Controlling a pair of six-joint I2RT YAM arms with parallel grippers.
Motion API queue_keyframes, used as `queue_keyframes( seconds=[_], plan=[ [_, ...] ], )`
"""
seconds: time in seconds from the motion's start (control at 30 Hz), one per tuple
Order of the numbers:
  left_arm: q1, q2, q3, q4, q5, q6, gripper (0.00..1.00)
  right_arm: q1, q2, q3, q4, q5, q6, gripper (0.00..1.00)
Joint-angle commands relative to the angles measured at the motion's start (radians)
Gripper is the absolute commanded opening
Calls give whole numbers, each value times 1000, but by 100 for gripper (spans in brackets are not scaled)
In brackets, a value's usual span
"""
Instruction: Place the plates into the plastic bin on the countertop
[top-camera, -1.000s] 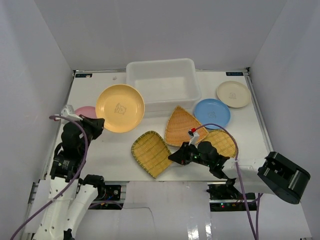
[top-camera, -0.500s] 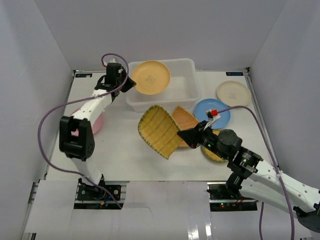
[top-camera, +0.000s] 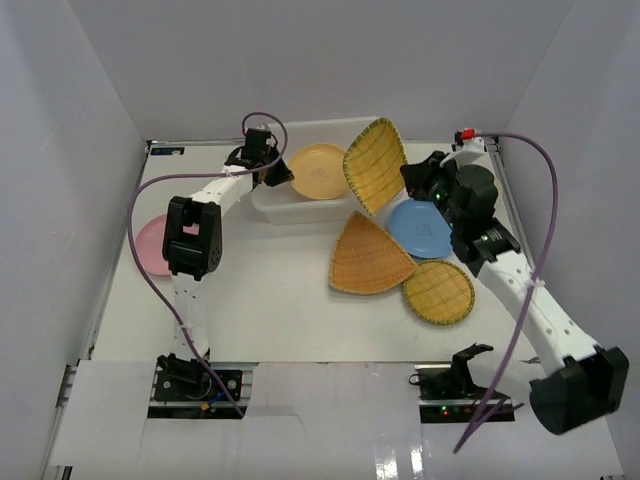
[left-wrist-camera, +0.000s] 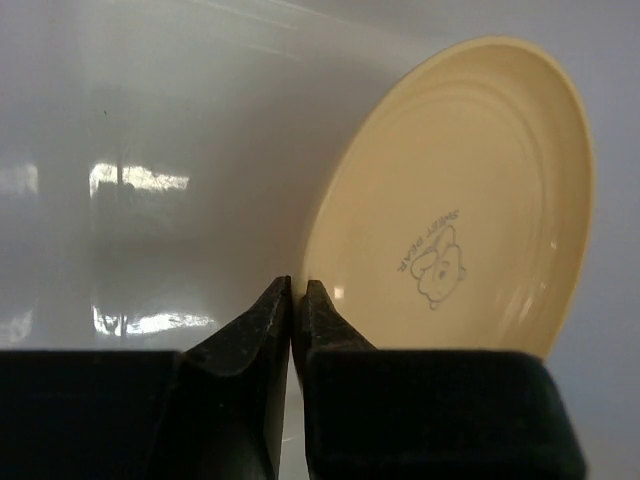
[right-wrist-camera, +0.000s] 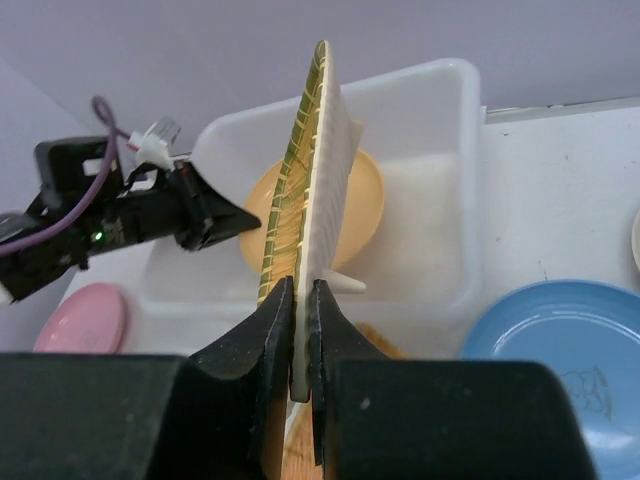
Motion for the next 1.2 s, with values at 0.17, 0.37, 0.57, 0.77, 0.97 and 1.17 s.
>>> queue_keyframes(
  seconds=[0.17, 0.37, 0.57, 0.77, 0.97, 1.17],
  plan=[
    [0, -31, 11, 4, 85, -2, 60, -132, 442, 320, 264, -353, 127, 8],
    [0, -132, 37, 8, 66, 7, 81, -132, 603, 432, 301, -441, 201, 8],
    [0, -444, -85, 101, -25, 22, 77, -100, 784, 524, 289, -484, 233, 8],
    [-48, -762, -503, 179, 11, -21, 67, -46, 975, 659, 199, -484, 186, 8],
    [-201, -876, -835, 185, 42, -62, 72, -35, 999, 615, 146, -415, 132, 16],
    [-319, -807, -941, 272, 53, -73, 85, -23, 950, 652, 50, -350, 59, 88]
  ],
)
